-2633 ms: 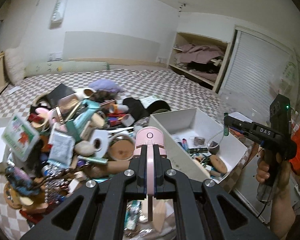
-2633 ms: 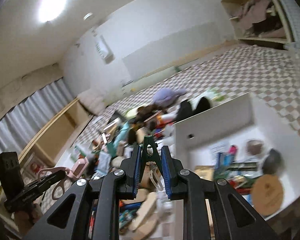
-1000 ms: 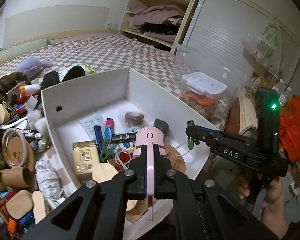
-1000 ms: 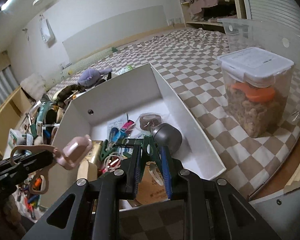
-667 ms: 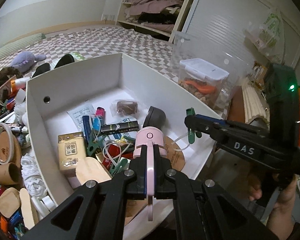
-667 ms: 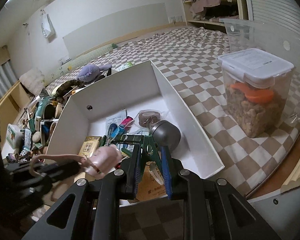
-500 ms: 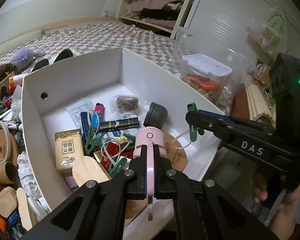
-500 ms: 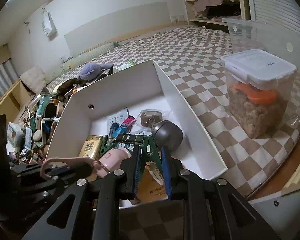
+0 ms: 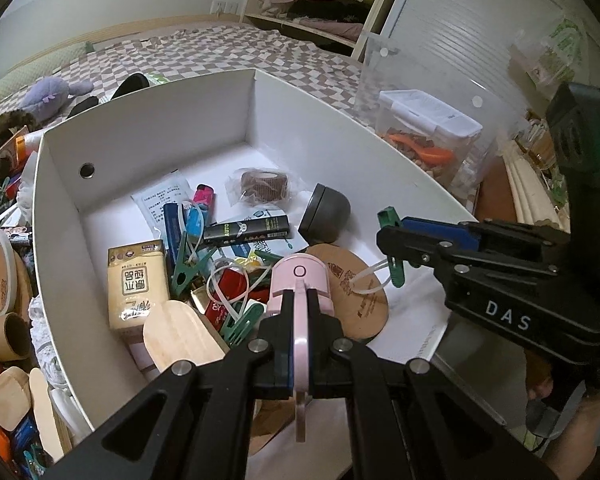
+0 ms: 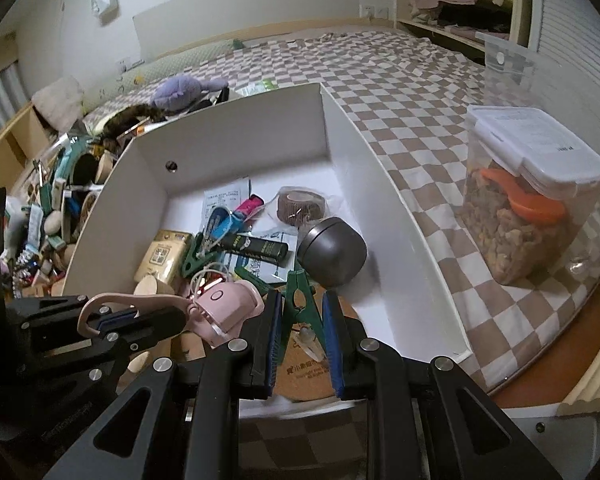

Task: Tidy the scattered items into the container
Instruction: 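Open both tools to drop the pink and green clips into the white box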

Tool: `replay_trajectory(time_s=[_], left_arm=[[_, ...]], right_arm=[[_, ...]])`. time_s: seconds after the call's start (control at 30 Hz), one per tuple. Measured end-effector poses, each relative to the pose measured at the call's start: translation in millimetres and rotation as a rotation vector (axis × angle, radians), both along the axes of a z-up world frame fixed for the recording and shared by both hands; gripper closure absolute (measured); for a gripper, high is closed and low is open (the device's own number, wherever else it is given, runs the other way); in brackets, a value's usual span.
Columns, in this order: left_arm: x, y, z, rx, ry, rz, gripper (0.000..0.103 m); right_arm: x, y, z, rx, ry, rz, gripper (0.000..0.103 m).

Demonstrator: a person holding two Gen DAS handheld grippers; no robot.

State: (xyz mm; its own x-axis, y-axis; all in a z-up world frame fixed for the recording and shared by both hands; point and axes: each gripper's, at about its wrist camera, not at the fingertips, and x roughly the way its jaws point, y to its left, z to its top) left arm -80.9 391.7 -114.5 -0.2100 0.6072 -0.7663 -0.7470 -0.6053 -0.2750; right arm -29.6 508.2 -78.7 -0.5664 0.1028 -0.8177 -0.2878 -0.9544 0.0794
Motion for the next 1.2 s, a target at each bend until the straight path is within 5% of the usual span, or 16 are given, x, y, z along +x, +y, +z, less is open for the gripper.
replay_trajectory(time_s=[0.33, 0.47, 0.7, 0.77, 1.2], left_arm=[[-0.8, 0.7, -2.5, -0.008, -0.006, 0.013, 0.098], [-1.2, -3.1, -0.2, 0.008, -0.007, 0.025, 0.079], [2.3, -8.1, 5.7, 0.011, 0.016, 0.032, 0.072], [3.5, -10.5, 8.1, 0.018, 0.024, 0.038, 0.059], [4.5, -31.4, 27.5, 0.057, 0.06, 0.082, 0.059]], right_arm=[[0.0, -4.7, 9.2, 0.021, 0.0, 0.005, 0.082], [-0.8, 0.0, 8.8, -0.012, 0.003, -0.008, 0.082], [2.9, 0.7, 8.8, -0.02, 0.006, -0.02, 0.082], [4.1, 0.3, 10.8, -0.018, 0.013, -0.023, 0.082], [9.9, -8.4, 28.0, -0.007, 0.058, -0.02, 0.082]])
